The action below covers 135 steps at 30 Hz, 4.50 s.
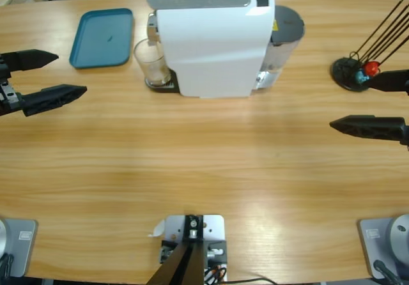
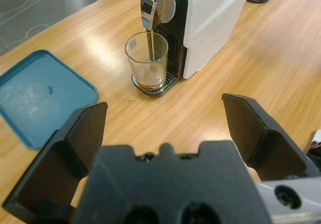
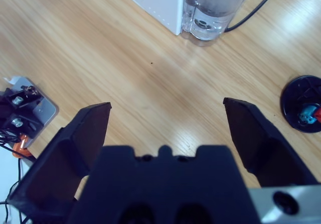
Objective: Pour coffee
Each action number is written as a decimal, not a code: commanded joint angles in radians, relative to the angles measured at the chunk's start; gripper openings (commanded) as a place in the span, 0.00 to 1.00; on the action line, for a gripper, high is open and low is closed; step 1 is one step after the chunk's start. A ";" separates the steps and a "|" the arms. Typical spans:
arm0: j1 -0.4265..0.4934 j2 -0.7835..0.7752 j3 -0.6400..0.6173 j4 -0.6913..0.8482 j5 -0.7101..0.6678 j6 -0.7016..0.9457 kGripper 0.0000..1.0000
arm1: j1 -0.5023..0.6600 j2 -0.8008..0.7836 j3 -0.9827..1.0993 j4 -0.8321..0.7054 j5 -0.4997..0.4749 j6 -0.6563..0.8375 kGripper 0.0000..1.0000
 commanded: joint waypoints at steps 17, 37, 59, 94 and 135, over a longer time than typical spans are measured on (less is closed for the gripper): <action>0.009 -0.052 0.000 0.091 -0.107 0.053 1.00 | 0.020 0.015 0.013 0.001 0.002 -0.010 1.00; 0.032 -0.059 0.001 0.093 -0.098 -0.009 1.00 | 0.030 0.041 0.024 -0.013 0.001 -0.008 1.00; 0.091 0.012 -0.112 0.237 -0.097 0.093 1.00 | 0.032 0.037 0.021 0.010 0.000 -0.022 1.00; 0.159 0.719 -0.354 -0.128 -0.365 0.443 1.00 | 0.032 0.029 0.013 0.024 -0.029 -0.036 1.00; 0.108 0.857 -0.258 -0.439 -0.404 0.356 0.00 | 0.032 0.000 0.018 0.021 -0.038 -0.043 1.00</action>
